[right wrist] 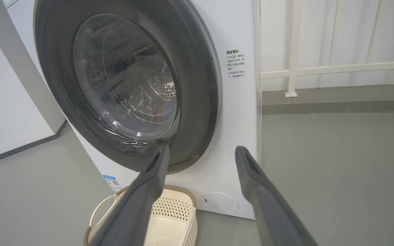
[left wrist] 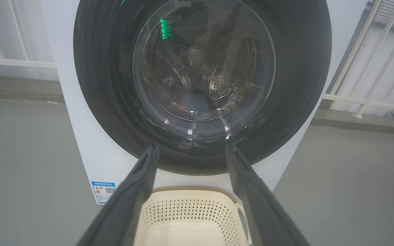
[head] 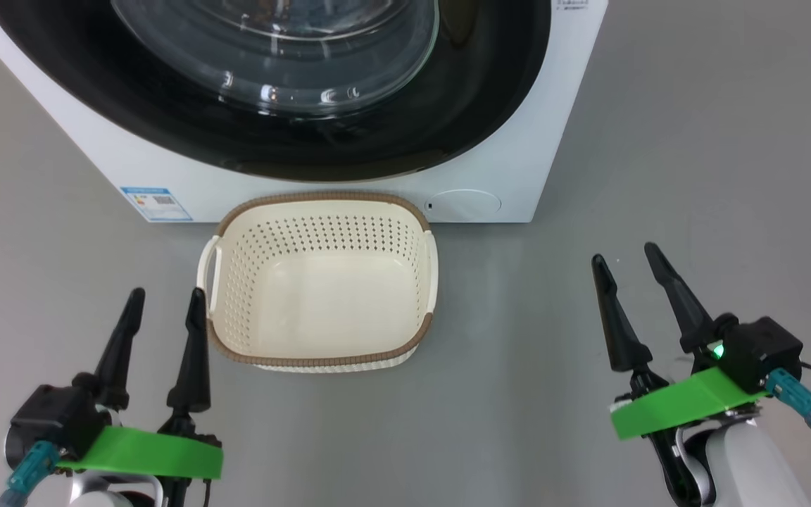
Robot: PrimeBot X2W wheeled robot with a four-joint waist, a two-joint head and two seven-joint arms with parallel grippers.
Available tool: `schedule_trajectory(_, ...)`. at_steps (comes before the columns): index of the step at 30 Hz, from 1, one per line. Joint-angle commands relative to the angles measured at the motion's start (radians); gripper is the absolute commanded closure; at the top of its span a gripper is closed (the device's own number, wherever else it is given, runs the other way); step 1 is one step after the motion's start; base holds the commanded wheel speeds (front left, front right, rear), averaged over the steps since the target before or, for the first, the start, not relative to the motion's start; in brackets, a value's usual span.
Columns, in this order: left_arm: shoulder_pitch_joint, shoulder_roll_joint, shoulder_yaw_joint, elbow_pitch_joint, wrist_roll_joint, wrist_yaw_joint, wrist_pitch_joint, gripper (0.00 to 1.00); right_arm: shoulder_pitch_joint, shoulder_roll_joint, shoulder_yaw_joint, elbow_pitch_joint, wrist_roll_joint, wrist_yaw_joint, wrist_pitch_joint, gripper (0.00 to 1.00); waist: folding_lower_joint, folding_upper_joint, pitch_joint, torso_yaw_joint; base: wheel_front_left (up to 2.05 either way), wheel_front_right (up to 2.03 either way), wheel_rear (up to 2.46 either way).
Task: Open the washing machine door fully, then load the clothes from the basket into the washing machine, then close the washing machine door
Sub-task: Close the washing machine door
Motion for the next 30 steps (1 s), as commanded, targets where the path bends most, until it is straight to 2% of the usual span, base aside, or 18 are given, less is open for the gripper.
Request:
schedule_trajectory(1, 0.001, 0.02, 0.038, -0.02, 0.007, -0.003, -0.006, 0.0, 0.017, 0.011, 0.021, -0.03, -0.001, -0.006, 0.003, 0.0, 0.0, 0.0, -0.016, -0.01, 0.0, 0.0, 0.0)
schedule_trajectory(30, 0.168, 0.021, 0.065, -0.006, 0.042, -0.003, -0.006, 0.0, 0.252, 0.012, -0.061, -0.076, 0.004, -0.006, 0.003, 0.0, 0.0, 0.0, -0.202, -0.059, 0.0, 0.0, 0.0)
